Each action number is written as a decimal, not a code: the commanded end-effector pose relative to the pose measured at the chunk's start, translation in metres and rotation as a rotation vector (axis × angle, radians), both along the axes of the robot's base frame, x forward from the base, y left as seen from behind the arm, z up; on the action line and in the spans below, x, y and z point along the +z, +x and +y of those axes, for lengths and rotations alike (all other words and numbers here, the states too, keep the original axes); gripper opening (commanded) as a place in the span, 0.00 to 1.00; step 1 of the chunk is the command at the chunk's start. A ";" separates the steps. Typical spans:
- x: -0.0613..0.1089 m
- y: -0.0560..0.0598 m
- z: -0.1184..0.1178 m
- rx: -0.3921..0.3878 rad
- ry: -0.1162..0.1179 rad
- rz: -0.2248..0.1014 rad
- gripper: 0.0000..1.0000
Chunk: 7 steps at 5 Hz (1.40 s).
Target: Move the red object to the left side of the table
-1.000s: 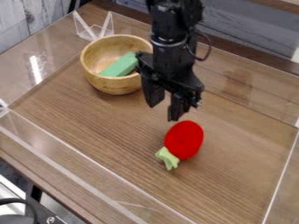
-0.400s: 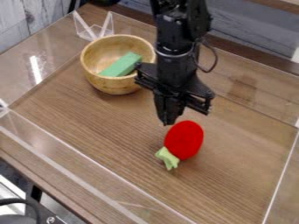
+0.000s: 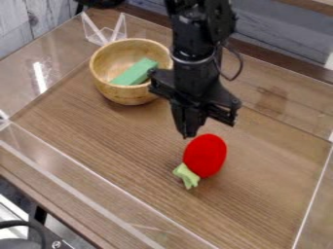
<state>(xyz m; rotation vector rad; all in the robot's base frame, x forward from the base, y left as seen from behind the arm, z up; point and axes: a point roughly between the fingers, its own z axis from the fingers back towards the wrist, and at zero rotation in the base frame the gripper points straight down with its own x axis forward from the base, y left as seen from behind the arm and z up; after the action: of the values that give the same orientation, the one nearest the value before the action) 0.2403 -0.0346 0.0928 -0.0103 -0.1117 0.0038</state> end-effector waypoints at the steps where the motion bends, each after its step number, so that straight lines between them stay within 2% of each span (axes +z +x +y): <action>1: 0.025 0.003 -0.006 0.019 -0.004 -0.054 0.00; 2: 0.008 -0.008 -0.001 -0.014 -0.013 -0.040 1.00; 3: -0.016 -0.017 0.004 -0.065 -0.026 -0.031 1.00; 4: -0.030 -0.009 -0.010 -0.066 -0.047 -0.023 1.00; 5: -0.037 -0.001 -0.025 -0.078 -0.070 -0.016 1.00; 7: -0.045 0.003 -0.011 -0.204 -0.097 0.007 1.00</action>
<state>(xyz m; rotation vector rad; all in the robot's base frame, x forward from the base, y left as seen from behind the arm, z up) 0.2343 -0.0453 0.0382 -0.1160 -0.0610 -0.1914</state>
